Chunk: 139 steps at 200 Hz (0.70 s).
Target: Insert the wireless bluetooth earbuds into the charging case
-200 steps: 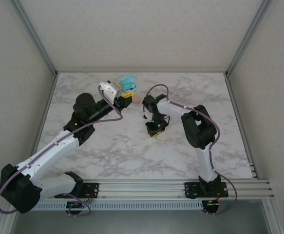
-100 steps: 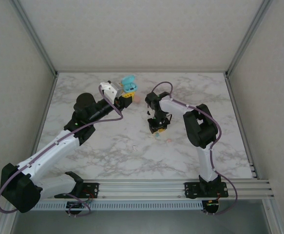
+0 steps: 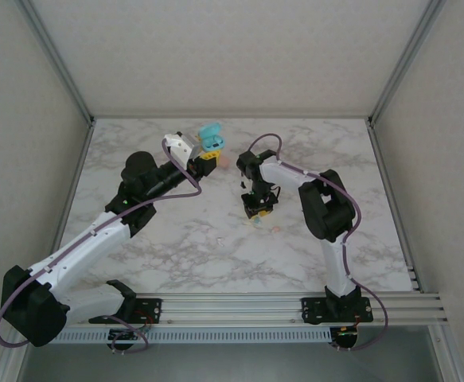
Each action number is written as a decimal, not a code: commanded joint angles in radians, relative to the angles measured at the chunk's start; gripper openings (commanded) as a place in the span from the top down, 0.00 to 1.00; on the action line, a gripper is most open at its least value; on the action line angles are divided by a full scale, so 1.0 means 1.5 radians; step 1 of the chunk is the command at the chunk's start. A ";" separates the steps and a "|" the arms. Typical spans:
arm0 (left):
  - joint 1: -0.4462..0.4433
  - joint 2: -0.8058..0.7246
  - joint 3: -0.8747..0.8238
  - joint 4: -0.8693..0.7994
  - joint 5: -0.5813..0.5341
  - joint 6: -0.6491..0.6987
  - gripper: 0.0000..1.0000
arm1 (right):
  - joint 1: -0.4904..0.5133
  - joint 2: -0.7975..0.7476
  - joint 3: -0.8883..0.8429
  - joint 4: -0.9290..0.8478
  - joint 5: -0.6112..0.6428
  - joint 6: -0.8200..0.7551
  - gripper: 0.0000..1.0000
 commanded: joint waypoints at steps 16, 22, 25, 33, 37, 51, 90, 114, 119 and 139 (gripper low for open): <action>-0.001 0.003 0.004 0.007 0.003 0.002 0.76 | 0.010 0.024 0.013 -0.028 0.007 0.000 0.69; -0.001 0.003 0.004 0.008 0.003 0.002 0.76 | 0.010 0.024 0.012 -0.027 0.006 0.000 0.69; -0.001 0.003 0.004 0.007 0.004 0.001 0.76 | 0.010 0.024 0.012 -0.027 0.007 0.000 0.70; -0.001 0.004 0.005 0.007 0.005 0.003 0.76 | 0.010 0.024 0.013 -0.028 0.008 0.000 0.70; -0.001 0.004 0.005 0.006 0.004 0.003 0.76 | 0.011 0.024 0.013 -0.028 0.008 0.001 0.70; -0.001 0.004 0.005 0.006 0.005 0.003 0.76 | 0.011 0.024 0.014 -0.029 0.007 0.003 0.72; -0.001 0.006 0.006 0.006 0.005 0.001 0.76 | 0.011 0.030 0.016 -0.036 0.003 0.013 0.71; -0.001 0.005 0.006 0.007 0.003 0.002 0.76 | 0.012 0.029 0.011 -0.038 0.001 0.039 0.70; -0.001 0.005 0.006 0.007 0.004 0.002 0.76 | 0.013 0.027 0.008 -0.036 -0.001 0.045 0.70; -0.002 0.006 0.007 0.007 0.005 0.002 0.76 | 0.013 0.024 0.002 -0.034 -0.003 0.062 0.71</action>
